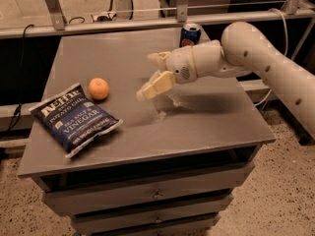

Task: Move orange near blue chip bag

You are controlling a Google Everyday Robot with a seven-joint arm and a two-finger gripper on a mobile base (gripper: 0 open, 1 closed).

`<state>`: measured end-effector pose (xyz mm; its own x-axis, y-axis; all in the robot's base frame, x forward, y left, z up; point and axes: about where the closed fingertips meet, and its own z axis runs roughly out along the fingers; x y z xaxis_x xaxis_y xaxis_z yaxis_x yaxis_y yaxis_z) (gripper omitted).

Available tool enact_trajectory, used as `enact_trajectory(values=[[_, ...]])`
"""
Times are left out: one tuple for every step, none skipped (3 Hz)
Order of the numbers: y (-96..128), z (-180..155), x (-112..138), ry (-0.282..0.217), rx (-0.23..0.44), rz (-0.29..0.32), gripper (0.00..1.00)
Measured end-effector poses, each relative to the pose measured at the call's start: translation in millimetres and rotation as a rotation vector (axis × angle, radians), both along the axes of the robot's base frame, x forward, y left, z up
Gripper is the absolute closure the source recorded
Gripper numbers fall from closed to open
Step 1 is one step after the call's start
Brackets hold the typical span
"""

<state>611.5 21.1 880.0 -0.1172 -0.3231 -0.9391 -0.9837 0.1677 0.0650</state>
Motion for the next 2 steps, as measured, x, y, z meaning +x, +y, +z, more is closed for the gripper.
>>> enact_trajectory(values=[[-57.4, 10.5, -5.0, -0.037, 0.002, -0.084, 0.0], [-57.3, 10.5, -5.0, -0.037, 0.002, -0.084, 0.0]])
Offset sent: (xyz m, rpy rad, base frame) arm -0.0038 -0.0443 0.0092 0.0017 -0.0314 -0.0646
